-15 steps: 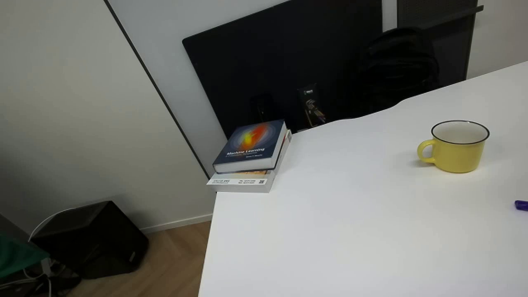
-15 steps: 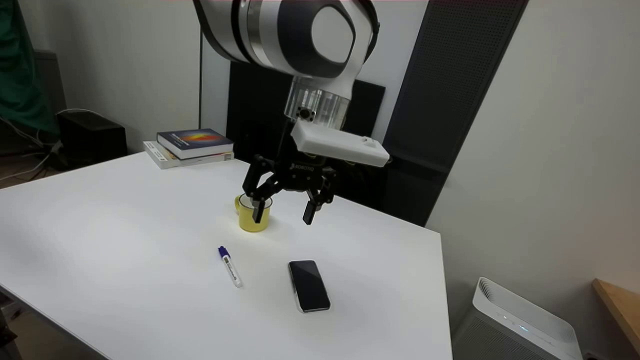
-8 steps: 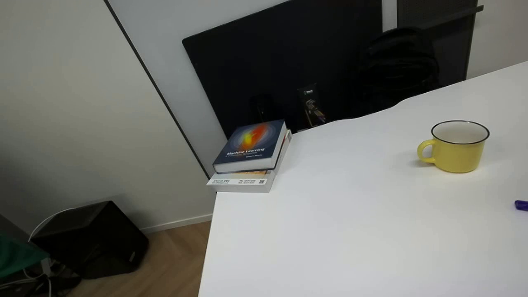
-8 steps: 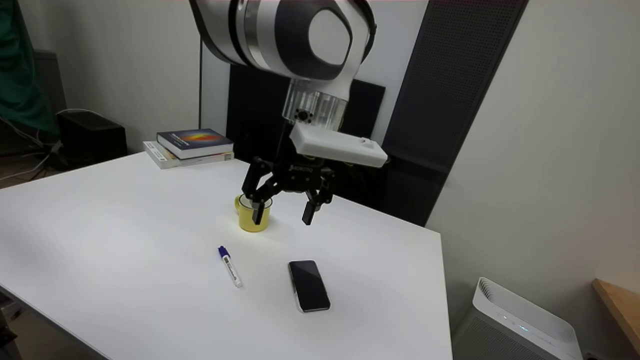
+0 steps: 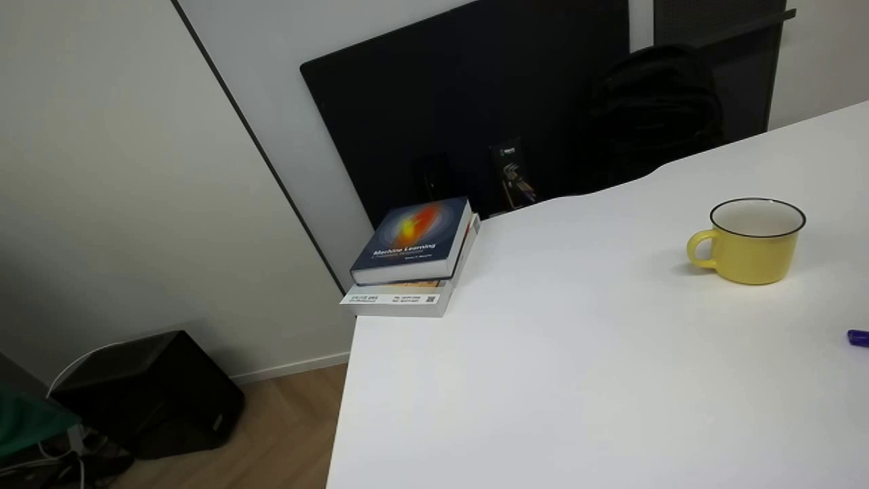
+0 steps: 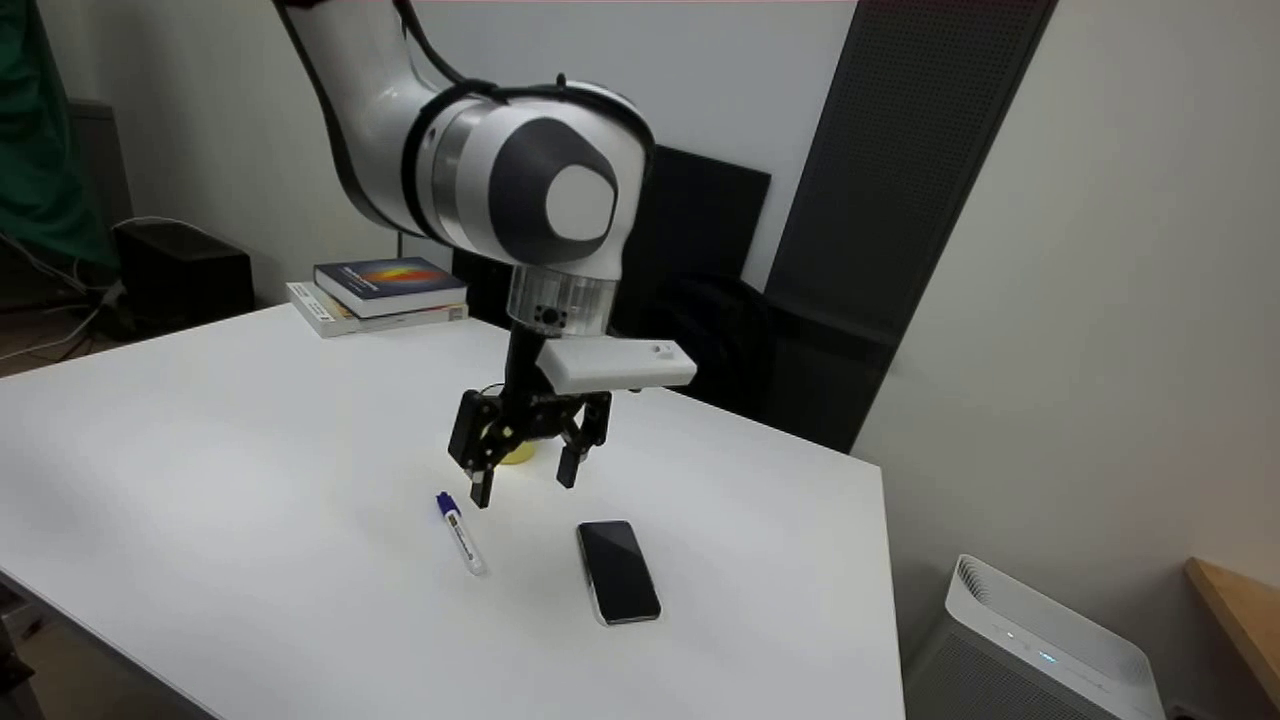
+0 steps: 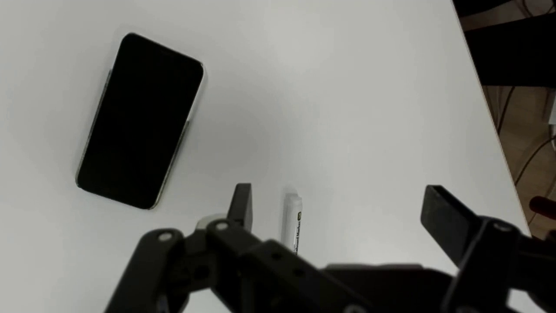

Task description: Put the marker in the mug

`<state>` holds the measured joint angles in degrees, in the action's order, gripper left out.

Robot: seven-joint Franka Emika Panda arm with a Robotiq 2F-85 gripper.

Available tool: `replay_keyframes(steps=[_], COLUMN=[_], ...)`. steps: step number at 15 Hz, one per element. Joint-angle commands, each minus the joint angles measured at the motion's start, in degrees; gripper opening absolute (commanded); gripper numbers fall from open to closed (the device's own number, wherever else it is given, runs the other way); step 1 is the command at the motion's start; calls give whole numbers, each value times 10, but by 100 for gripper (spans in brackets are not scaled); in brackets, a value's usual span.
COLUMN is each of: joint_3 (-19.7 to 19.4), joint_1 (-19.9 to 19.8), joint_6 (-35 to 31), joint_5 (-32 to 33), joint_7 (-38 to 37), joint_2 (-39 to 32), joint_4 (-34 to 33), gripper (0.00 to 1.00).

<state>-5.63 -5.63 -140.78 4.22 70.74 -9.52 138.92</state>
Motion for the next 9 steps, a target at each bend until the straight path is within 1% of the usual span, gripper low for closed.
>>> replay_keyframes(steps=[1, 4, 9], joint_3=[17, 25, 28], joint_1=[4, 8, 11], joint_6=[-43, -70, -115], joint_5=[44, 68, 66], joint_7=[-13, -32, -92], joint_2=[-46, -76, -106], joint_4=[-6, -6, 1], gripper=[100, 100, 100])
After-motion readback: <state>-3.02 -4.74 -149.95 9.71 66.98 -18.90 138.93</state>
